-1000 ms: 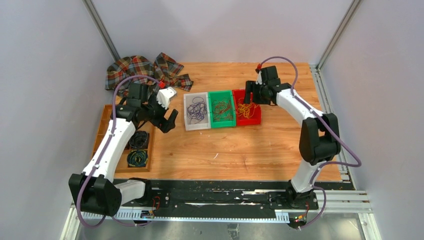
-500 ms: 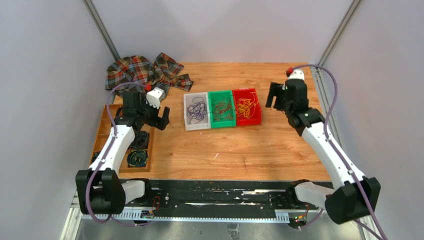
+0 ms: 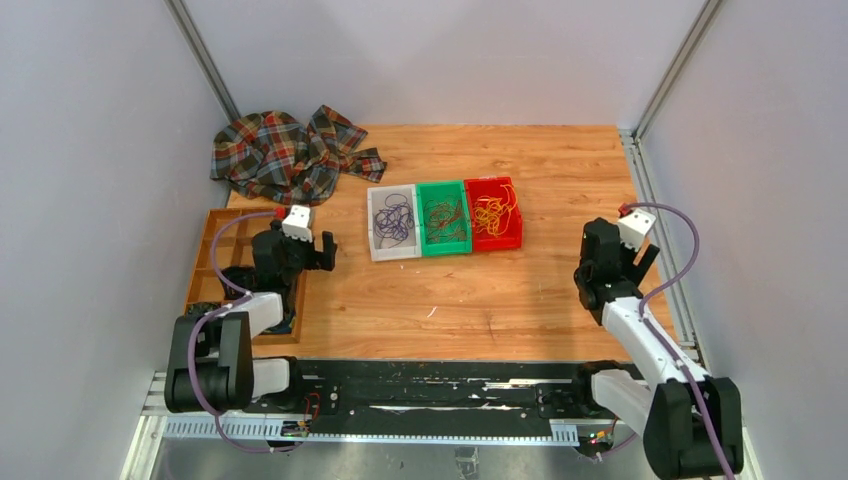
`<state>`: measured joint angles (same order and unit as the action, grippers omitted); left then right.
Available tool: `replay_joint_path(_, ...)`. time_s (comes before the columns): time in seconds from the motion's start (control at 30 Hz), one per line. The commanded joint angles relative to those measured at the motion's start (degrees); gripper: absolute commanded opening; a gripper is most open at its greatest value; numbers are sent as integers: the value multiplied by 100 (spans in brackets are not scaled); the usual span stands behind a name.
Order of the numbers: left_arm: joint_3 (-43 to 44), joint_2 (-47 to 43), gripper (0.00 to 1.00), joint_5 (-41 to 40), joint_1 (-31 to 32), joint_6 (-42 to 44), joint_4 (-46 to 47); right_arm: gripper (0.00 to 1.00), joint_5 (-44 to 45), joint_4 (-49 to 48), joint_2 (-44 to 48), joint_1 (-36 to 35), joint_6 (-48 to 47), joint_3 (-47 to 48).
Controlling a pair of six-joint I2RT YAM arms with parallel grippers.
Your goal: Untangle the cables
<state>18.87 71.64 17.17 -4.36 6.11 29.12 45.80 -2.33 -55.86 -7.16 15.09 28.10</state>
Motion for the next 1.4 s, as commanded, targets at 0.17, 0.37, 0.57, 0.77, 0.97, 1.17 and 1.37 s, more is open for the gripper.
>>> replay_joint_path(0.17, -1656, 802, 98, -328, 141, -369, 5152, 81, -136, -2998, -932, 241, -223, -1209)
replay_joint_path(0.37, -874, 747, 98, -704, 218, -431, 3572, 73, -1219, -3448, -1586, 238, -1101, -928)
replay_joint_path(0.57, -868, 672, 98, -791, 278, -374, 3457, 85, -2378, -6070, -2518, 131, -1998, -1705)
replay_joint_path(0.77, -868, 684, 98, -786, 278, -375, 3472, 87, -2386, -6112, -2580, 149, -2003, -1675)
replay_joint_path(0.97, -868, 684, 98, -787, 278, -374, 3477, 88, -2394, -6138, -2597, 145, -2019, -1672)
replay_joint_path(1.17, -868, 681, 98, -786, 282, -375, 3477, 88, -2398, -6115, -2606, 146, -2023, -1659)
replay_joint_path(1.37, -868, 685, 98, -793, 278, -375, 3478, 88, -2487, -6077, -2589, 197, -1984, -1656)
